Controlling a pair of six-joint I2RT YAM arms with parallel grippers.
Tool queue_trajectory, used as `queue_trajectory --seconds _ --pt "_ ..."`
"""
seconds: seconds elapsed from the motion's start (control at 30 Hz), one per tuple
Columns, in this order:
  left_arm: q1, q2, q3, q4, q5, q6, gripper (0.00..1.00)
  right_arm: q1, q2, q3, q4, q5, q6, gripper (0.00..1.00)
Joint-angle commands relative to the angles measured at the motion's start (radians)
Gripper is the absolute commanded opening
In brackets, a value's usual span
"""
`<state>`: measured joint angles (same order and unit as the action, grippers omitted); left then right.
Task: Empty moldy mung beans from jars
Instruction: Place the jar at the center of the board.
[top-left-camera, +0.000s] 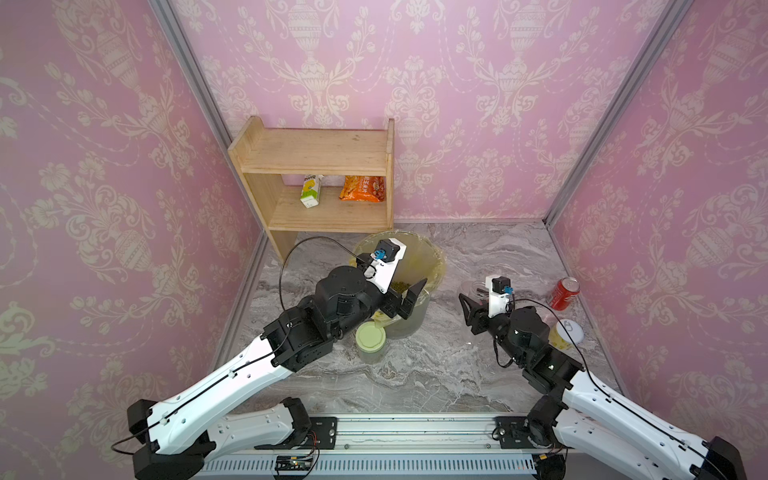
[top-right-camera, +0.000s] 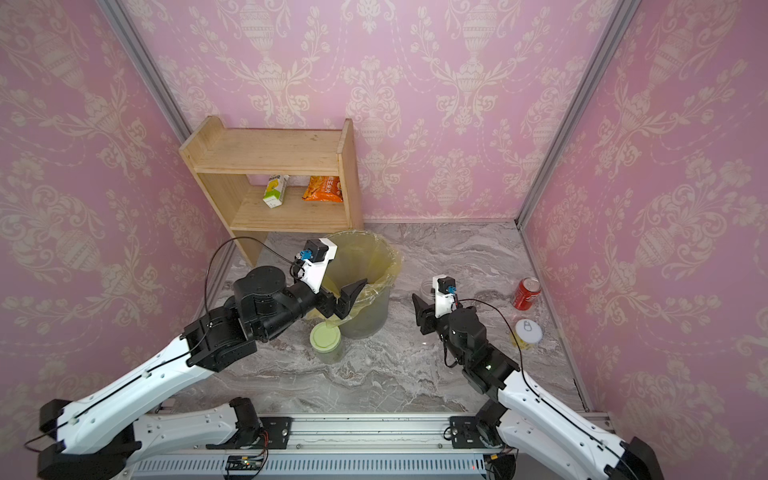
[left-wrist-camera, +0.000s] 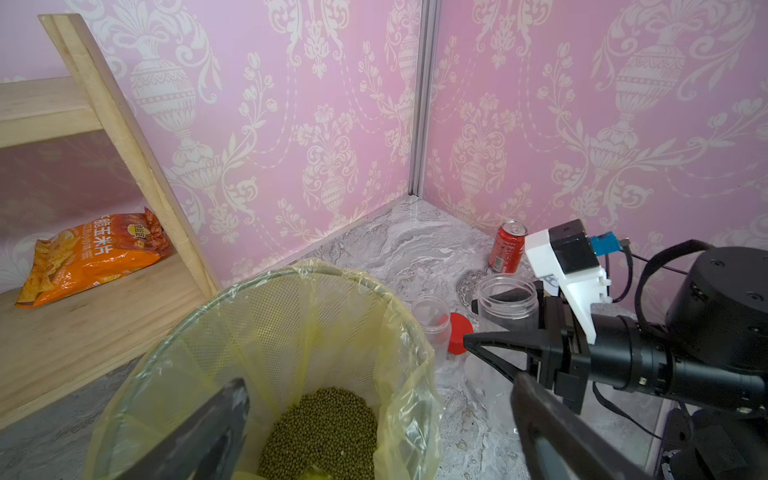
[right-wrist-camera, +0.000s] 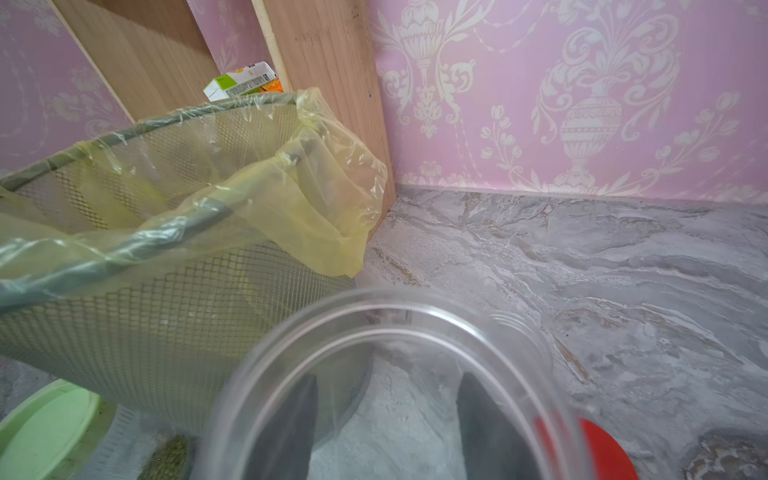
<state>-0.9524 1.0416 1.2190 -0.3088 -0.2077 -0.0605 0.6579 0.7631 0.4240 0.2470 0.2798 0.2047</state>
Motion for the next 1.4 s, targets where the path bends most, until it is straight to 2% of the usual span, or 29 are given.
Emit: queue_trajectory --seconds 0.0,0.2,0.33,0.43,0.67,0.9,1.03,1.2,1.27,1.37 --pt "0.0 0.012 0.009 -0.006 -0.021 0.025 0.99 0.009 0.019 -0.034 0.186 0.057 -0.059 0.38" --pt "0.002 0.071 0.042 -0.002 0.028 0.005 0.99 0.008 0.086 -0.074 0.291 0.022 -0.062 0.37" --pt "0.001 0.147 0.09 -0.019 0.12 -0.053 0.99 0.009 0.065 -0.073 0.276 -0.119 -0.127 0.41" --pt "0.001 0.217 0.13 -0.043 0.144 -0.078 0.98 0.009 0.03 -0.065 0.231 -0.205 -0.169 0.44" --pt "0.002 0.364 0.247 -0.12 0.165 -0.08 0.94 0.009 0.005 -0.104 0.251 -0.167 -0.191 0.44" --pt "0.001 0.41 0.287 -0.136 0.182 -0.104 0.93 0.008 -0.005 -0.104 0.258 -0.187 -0.14 0.43" --pt "0.003 0.387 0.25 -0.116 0.192 -0.122 0.93 0.007 -0.019 -0.077 0.243 -0.174 -0.106 0.42" --pt "0.006 0.309 0.088 -0.001 0.211 -0.145 0.95 -0.006 -0.031 -0.088 0.268 -0.178 -0.11 0.42" --pt "0.006 0.281 0.05 0.013 0.232 -0.144 0.95 -0.011 -0.027 -0.126 0.309 -0.173 -0.107 0.41" --pt "0.007 0.21 -0.037 0.067 0.3 -0.122 0.94 -0.047 -0.04 -0.128 0.276 -0.205 -0.072 0.41"
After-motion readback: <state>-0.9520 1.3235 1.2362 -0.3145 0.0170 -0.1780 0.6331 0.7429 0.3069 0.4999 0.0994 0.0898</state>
